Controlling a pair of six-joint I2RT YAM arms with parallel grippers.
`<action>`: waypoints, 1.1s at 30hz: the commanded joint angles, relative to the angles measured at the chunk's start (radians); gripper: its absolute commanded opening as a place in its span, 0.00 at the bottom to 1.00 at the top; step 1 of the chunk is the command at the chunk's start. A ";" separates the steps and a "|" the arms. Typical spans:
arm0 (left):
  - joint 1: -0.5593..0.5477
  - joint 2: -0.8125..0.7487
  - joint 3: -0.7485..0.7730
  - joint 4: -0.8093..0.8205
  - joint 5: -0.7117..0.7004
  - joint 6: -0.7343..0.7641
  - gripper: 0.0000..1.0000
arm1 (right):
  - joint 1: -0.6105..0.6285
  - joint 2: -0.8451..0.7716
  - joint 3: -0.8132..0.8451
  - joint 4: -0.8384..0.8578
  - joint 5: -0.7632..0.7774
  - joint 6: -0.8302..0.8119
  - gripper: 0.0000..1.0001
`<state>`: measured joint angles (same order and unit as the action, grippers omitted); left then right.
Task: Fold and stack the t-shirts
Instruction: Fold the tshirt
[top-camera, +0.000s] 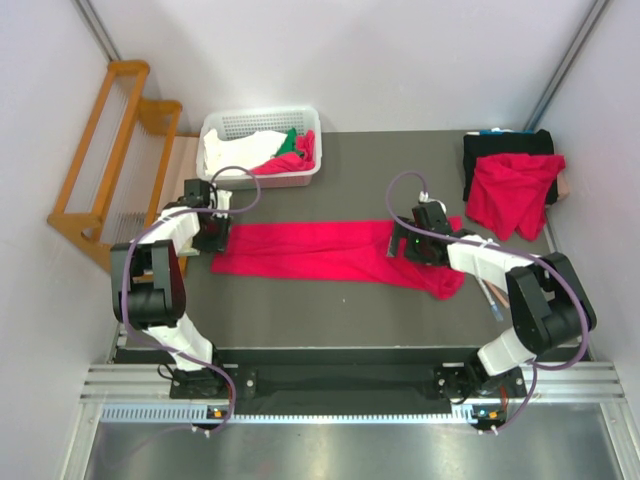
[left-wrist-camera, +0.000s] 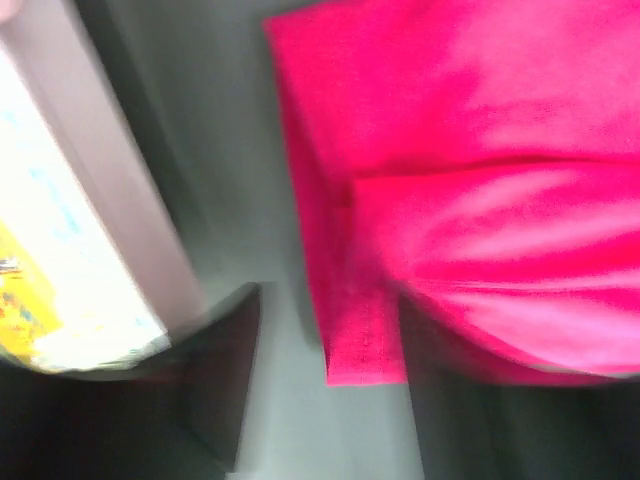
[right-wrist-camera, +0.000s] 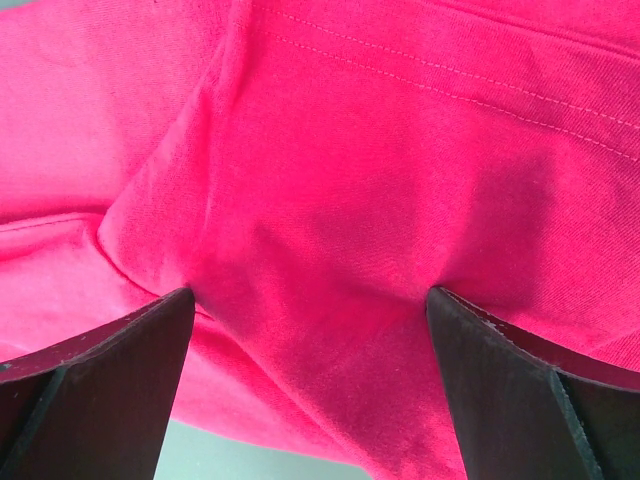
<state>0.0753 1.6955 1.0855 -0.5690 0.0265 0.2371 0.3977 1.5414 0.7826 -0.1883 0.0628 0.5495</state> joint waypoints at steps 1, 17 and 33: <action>0.011 -0.025 0.016 0.051 -0.074 0.019 0.76 | 0.012 0.092 -0.020 -0.062 -0.089 0.012 1.00; 0.009 -0.189 0.077 -0.100 0.134 0.041 0.98 | -0.079 0.102 0.155 -0.151 -0.107 -0.033 1.00; -0.072 -0.223 0.050 -0.072 0.220 0.054 0.99 | -0.174 0.106 0.488 -0.315 -0.060 -0.080 1.00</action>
<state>-0.0017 1.4670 1.1336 -0.6682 0.2314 0.2825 0.2485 1.6402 1.2373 -0.4805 0.0265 0.4713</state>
